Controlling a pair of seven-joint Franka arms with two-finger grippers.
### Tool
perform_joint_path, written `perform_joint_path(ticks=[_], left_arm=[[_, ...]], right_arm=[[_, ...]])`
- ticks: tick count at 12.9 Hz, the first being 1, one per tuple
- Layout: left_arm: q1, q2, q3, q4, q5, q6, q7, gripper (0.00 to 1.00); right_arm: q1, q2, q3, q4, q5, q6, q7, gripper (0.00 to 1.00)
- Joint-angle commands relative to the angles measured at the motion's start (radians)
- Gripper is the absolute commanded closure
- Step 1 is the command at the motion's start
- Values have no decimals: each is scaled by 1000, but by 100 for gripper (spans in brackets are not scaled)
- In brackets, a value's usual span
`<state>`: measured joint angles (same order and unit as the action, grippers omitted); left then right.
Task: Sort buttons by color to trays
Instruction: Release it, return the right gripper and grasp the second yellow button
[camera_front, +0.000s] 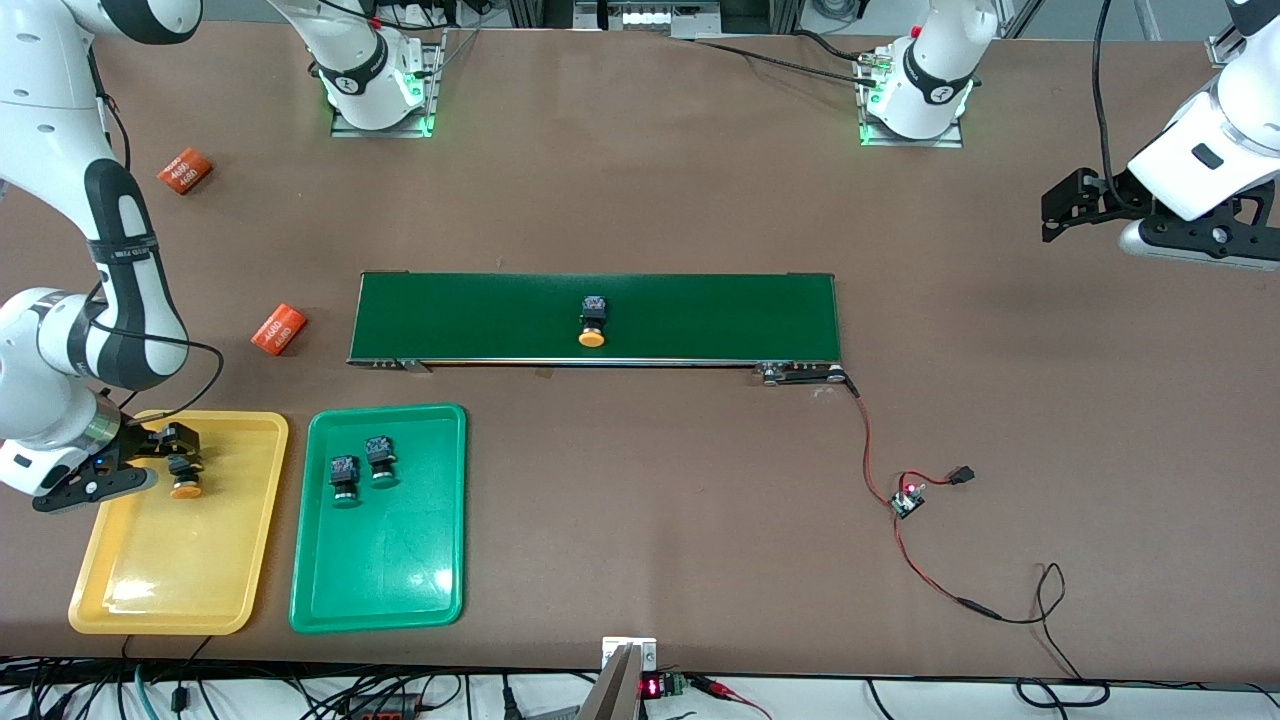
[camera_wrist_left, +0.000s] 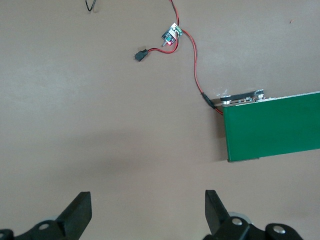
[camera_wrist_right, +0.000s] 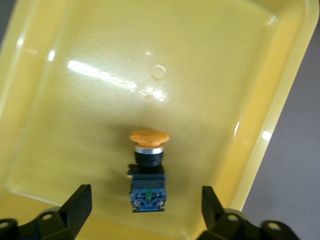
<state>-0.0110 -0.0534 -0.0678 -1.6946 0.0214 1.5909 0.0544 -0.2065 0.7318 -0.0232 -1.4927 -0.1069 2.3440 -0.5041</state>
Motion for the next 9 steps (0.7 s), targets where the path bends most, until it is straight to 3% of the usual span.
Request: perform_joint_path(ticks=[1,5,9], left_arm=[[-3,18,0,38,-9,-28,12,0],[-1,18,-12,38,-8,-31,10,0],[-3,18,-17,38,-8,-31,10,0]], right_arm=[[48,-135,-1,-84,84,-144,25,0],[123,-305,11,-246,116,-271,131,0],[258,-460,26,-444,116,-287,440,0]])
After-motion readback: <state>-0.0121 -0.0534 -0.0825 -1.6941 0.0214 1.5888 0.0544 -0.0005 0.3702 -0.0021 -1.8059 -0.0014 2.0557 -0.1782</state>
